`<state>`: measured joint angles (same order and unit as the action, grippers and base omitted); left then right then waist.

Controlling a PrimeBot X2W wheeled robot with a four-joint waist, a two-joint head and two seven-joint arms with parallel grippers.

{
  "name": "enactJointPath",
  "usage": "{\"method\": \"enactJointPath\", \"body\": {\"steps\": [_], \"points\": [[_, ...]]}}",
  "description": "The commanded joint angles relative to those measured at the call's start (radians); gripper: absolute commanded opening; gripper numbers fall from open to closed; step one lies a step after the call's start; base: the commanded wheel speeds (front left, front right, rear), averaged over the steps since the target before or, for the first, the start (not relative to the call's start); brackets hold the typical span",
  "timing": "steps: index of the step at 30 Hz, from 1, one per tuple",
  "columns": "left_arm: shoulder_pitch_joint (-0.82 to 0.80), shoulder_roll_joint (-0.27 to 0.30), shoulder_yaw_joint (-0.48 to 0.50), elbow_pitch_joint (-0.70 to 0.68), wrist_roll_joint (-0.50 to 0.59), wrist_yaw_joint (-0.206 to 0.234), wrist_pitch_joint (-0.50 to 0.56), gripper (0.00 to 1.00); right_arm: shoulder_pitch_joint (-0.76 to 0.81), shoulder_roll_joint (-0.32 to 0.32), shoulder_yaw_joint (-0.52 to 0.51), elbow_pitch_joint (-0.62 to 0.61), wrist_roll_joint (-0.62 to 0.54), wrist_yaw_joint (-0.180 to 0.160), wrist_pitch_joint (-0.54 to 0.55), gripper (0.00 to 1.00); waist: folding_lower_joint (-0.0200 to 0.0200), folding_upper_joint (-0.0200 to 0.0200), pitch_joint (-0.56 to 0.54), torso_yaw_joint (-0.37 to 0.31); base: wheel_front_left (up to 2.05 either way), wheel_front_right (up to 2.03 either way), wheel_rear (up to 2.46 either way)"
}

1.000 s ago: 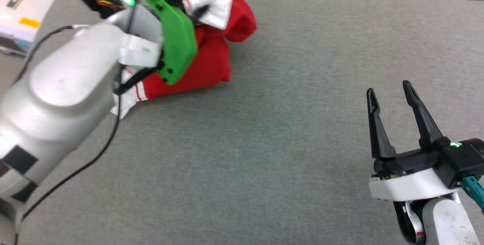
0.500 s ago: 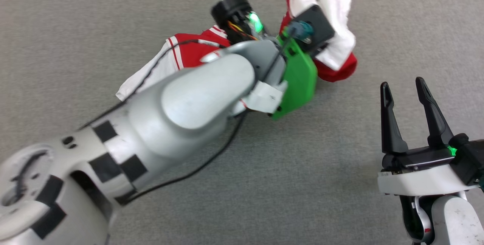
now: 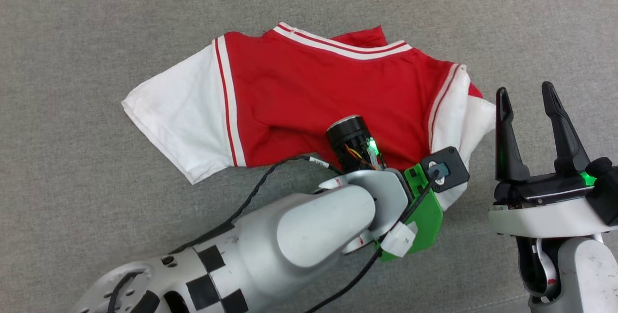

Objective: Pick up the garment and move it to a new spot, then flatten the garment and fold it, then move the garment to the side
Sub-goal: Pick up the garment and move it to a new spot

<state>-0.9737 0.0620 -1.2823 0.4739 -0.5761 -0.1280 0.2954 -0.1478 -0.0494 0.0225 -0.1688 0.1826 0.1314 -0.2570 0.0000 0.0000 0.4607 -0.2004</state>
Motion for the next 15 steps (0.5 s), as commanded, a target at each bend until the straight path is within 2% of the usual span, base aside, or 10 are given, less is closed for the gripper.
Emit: {"method": "enactJointPath", "body": {"steps": [1,4,5,6,15], "points": [[0.029,-0.007,0.002,0.000,0.015,-0.003,0.009,0.00,-0.017,-0.001,-0.003,-0.003,0.009,-0.001,-0.005,1.00,0.0000,0.0000,0.014,-0.007,0.00,0.00,0.00],[0.048,-0.010,0.002,0.000,0.026,-0.003,0.001,0.00,-0.019,-0.001,-0.007,0.004,0.008,-0.001,-0.005,1.00,0.0000,0.0000,0.009,-0.001,0.00,0.00,0.00],[0.047,-0.010,0.002,0.002,0.026,-0.003,-0.009,0.19,-0.018,-0.001,-0.008,0.006,0.007,-0.001,-0.005,1.00,0.0000,0.0000,0.004,0.003,0.00,0.00,0.00],[0.040,-0.011,0.002,0.003,0.033,-0.003,-0.031,1.00,-0.016,-0.001,-0.011,0.009,0.006,-0.001,-0.005,1.00,0.0000,0.0000,-0.003,0.008,0.00,0.00,0.00],[-0.004,-0.012,0.003,-0.016,0.014,-0.003,-0.324,1.00,0.043,-0.001,-0.047,0.043,-0.004,-0.001,-0.005,1.00,0.0000,0.0000,-0.136,0.089,0.00,0.00,0.00]]}}
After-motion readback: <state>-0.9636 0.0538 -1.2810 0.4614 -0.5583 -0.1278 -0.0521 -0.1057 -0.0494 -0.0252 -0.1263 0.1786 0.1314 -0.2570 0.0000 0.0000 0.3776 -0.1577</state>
